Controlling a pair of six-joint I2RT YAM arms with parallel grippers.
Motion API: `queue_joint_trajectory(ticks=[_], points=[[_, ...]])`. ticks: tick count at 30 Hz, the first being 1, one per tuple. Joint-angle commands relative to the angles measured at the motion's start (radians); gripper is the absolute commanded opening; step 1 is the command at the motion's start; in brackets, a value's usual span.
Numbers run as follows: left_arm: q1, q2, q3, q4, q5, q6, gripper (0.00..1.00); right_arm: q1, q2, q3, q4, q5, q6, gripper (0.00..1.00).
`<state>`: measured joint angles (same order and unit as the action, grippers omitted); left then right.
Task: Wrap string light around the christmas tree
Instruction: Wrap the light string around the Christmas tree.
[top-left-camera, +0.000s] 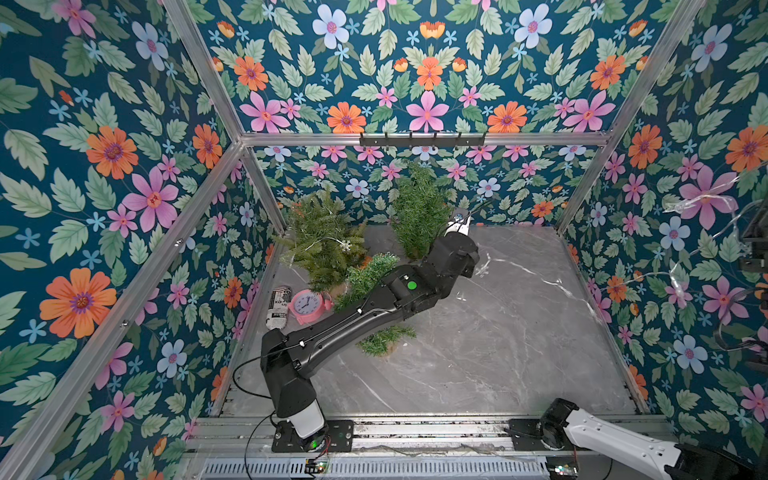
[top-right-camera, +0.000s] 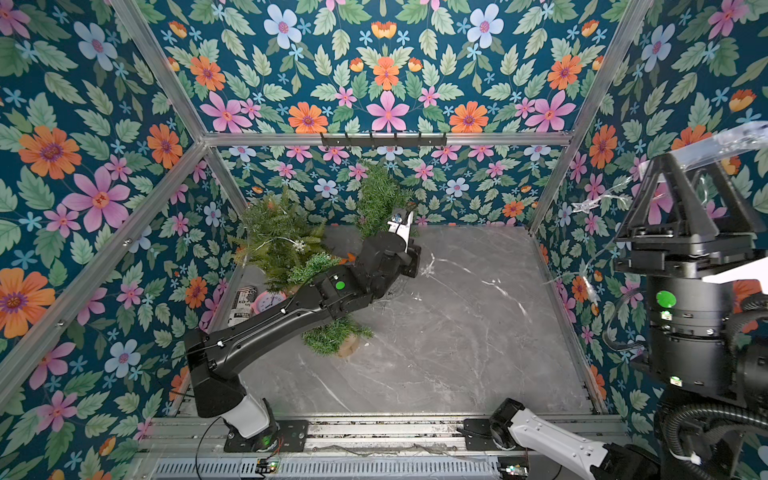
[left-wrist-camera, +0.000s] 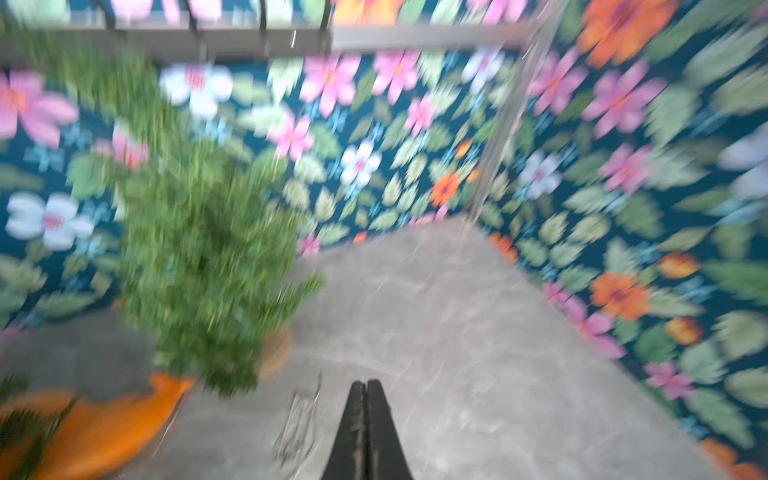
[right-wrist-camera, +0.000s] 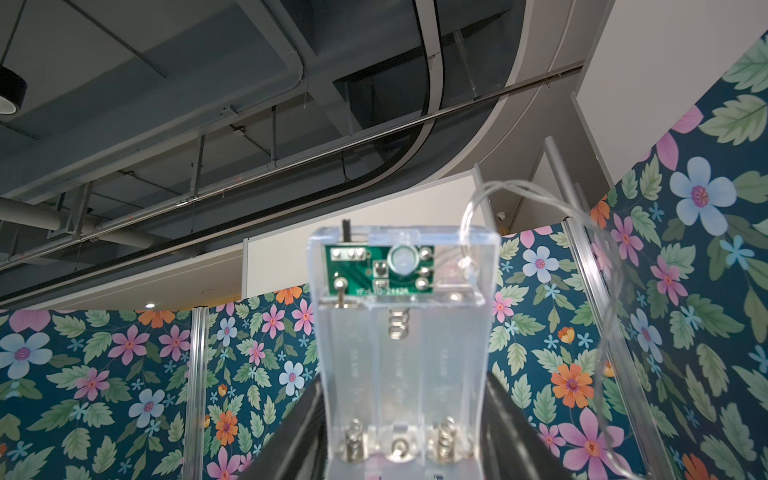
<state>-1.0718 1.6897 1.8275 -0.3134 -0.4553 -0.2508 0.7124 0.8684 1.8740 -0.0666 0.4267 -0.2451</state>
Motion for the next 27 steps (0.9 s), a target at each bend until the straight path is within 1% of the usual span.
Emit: queue_joint_trajectory(ticks=[1, 4, 7, 10, 16, 19, 20, 23, 27], points=[[-0.001, 0.002, 0.107, -0.035, 0.07, 0.063, 0.0, 0.0, -0.029, -0.062, 0.053, 0.024, -0.029, 0.23], [-0.001, -0.034, 0.151, -0.009, 0.065, 0.123, 0.0, 0.001, -0.054, -0.124, 0.076, 0.037, -0.033, 0.24], [-0.001, -0.083, 0.171, 0.031, 0.022, 0.187, 0.0, 0.001, -0.064, -0.17, 0.089, 0.035, -0.03, 0.24], [-0.001, -0.147, 0.16, 0.085, -0.028, 0.271, 0.0, 0.001, -0.065, -0.202, 0.093, 0.034, -0.023, 0.23], [0.0, -0.232, 0.148, 0.149, -0.192, 0.478, 0.0, 0.001, -0.062, -0.267, 0.11, 0.024, 0.008, 0.24], [0.013, -0.237, 0.175, 0.142, -0.274, 0.542, 0.0, 0.0, -0.053, -0.283, 0.11, 0.011, 0.033, 0.23], [0.024, -0.237, 0.186, 0.134, -0.282, 0.548, 0.0, 0.001, -0.051, -0.287, 0.104, -0.002, 0.047, 0.23], [0.082, -0.224, 0.232, 0.097, -0.249, 0.533, 0.0, 0.001, -0.044, -0.299, 0.09, -0.041, 0.087, 0.23], [0.213, -0.174, 0.334, 0.043, -0.155, 0.466, 0.0, 0.0, -0.031, -0.321, 0.08, -0.063, 0.127, 0.23]])
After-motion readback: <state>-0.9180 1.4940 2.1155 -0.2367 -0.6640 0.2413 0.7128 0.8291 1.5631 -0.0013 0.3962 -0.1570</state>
